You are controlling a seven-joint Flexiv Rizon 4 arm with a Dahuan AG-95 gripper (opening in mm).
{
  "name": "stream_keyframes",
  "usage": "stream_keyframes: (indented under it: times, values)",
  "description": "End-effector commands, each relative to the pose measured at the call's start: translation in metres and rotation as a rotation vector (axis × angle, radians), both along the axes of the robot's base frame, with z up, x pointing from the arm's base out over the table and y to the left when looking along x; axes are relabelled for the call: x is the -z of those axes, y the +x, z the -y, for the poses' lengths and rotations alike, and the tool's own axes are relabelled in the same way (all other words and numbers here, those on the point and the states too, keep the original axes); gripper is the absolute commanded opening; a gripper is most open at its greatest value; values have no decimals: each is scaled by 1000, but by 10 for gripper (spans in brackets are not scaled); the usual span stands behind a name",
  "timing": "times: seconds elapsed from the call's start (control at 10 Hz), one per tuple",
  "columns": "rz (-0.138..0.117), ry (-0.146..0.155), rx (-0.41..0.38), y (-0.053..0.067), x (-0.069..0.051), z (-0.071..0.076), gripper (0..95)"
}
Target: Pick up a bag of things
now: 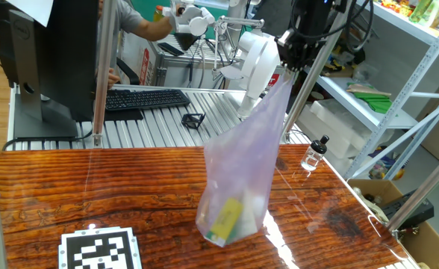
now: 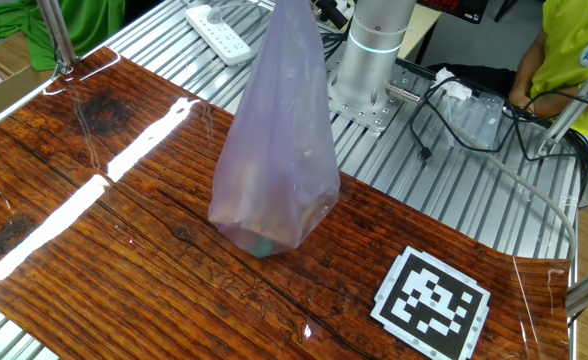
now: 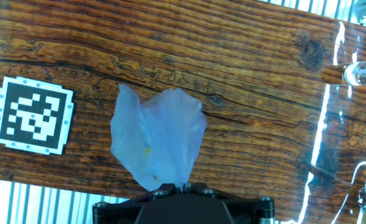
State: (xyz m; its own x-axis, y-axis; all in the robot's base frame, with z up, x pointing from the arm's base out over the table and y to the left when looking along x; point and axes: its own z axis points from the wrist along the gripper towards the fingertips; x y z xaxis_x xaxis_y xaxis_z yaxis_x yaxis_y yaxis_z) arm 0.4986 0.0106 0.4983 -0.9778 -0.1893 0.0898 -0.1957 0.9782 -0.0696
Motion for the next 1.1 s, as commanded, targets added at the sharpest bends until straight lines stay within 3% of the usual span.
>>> stream_keyframes:
  times: [0.1, 0.7, 0.8, 0.9, 1.0, 1.1]
  values:
    - [-7, 10, 9, 1, -10, 0, 0]
    - [-20, 19, 19, 1, -10, 0, 0]
    - [-19, 19, 30, 1, -10, 0, 380]
    - [-18, 16, 44, 1, -10, 0, 570]
    - [-17, 12, 52, 1, -10, 0, 570]
    - [-16, 11, 61, 1, -10, 0, 760]
